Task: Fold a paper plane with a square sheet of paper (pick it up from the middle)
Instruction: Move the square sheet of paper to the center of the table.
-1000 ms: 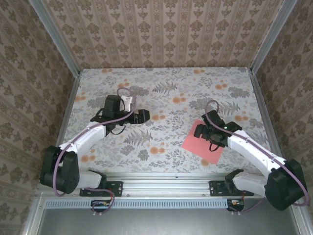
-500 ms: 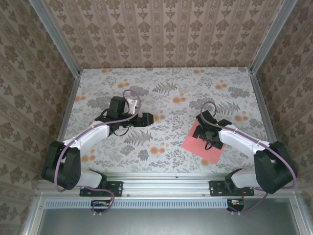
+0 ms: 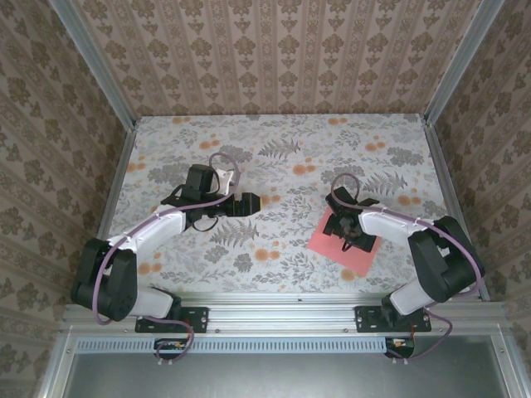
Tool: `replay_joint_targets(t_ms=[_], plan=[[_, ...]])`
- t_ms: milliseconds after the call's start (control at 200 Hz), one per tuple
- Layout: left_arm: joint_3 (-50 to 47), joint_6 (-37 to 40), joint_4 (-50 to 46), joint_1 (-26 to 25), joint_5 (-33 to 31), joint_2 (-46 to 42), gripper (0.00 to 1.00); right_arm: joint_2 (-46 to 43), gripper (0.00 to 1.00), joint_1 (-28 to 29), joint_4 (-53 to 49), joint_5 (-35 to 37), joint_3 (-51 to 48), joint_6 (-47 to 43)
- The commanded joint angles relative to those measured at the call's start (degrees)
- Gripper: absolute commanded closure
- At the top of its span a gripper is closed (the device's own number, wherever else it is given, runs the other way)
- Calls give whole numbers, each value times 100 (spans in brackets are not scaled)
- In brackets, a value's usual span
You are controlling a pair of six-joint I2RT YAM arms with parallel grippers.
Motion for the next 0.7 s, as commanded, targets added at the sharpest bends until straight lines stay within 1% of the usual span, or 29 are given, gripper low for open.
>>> replay_joint_targets(t_ms=[0, 55, 115, 235, 245, 265, 435, 510, 620, 695], plan=[[121, 177, -196, -15, 102, 6, 0, 297, 0, 83, 70, 32, 147, -29], [103, 179, -200, -20, 102, 12, 0, 408, 0, 138, 66, 2, 210, -114], [92, 181, -214, -19, 100, 10, 0, 555, 1, 192, 298, -100, 296, -226], [89, 212, -291, -20, 101, -22, 0, 884, 1, 336, 314, -159, 667, -589], [85, 215, -300, -14, -30, -23, 0, 904, 1, 351, 308, -162, 724, -628], [88, 228, -330, -19, -84, -38, 0, 967, 1, 383, 292, -173, 810, -694], [37, 318, -561, 57, -190, -187, 0, 1480, 1, 622, 250, -370, 1502, -1092], [14, 320, -804, 202, -322, -283, 0, 1762, 2, 740, 170, -440, 1857, -1303], [-157, 286, -940, 494, -295, -531, 0, 2124, 1, 895, -27, -476, 2370, -1587], [-266, 300, -1023, 671, -244, -734, 0, 2326, 2, 932, -21, -650, 2645, -1731]])
